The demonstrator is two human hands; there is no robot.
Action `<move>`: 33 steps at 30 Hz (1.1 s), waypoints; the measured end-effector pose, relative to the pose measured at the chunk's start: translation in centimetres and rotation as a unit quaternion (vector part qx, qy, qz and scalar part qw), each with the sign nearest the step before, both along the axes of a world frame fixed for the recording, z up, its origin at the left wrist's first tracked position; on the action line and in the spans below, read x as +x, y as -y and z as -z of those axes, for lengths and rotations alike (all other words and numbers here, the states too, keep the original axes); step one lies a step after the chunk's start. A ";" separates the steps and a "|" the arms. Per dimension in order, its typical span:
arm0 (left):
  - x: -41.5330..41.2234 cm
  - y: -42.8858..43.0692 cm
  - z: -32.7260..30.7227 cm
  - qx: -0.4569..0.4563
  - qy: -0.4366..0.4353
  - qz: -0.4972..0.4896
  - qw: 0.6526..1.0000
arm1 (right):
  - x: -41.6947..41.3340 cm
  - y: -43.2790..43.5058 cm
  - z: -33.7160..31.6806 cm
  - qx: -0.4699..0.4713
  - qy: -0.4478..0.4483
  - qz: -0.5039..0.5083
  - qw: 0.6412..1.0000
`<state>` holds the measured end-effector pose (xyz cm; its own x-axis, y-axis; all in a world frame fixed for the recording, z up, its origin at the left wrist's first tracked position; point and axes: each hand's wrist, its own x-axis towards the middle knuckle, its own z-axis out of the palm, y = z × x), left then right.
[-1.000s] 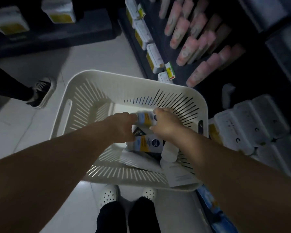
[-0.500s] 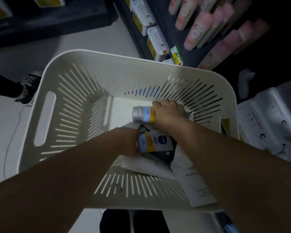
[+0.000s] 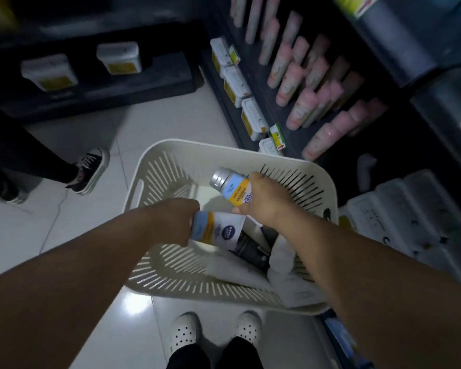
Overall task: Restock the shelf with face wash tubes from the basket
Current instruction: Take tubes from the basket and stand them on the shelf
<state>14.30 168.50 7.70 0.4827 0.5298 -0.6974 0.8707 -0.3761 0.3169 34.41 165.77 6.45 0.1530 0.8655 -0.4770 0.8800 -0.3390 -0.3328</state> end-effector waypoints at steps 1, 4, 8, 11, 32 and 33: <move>0.0 -0.1 -1.7 0.013 0.007 -0.007 1.000 | -0.1 0.1 -1.5 0.005 -0.019 0.003 1.000; 0.3 -0.4 -7.5 0.052 0.039 -0.017 0.998 | -0.1 0.6 -6.6 0.023 -0.042 -0.001 0.999; 0.3 -0.7 -14.8 0.117 0.081 -0.004 0.990 | 0.4 1.0 -14.6 0.062 -0.049 0.017 0.997; 0.1 -0.9 -20.4 0.157 0.127 -0.010 0.979 | 1.6 1.5 -21.1 0.102 -0.020 0.043 0.994; 9.2 4.5 -45.1 -0.167 0.493 -0.112 0.847 | 5.5 13.9 -49.3 0.247 -0.218 0.252 0.910; 9.8 4.9 -45.5 -0.173 0.495 -0.101 0.846 | 5.9 14.7 -49.9 0.259 -0.220 0.267 0.902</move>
<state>24.12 163.63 53.21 0.8444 0.5184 -0.1354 0.1509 0.0125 0.9885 40.31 151.07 56.37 0.5083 0.8486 -0.1467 0.3813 -0.3745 -0.8452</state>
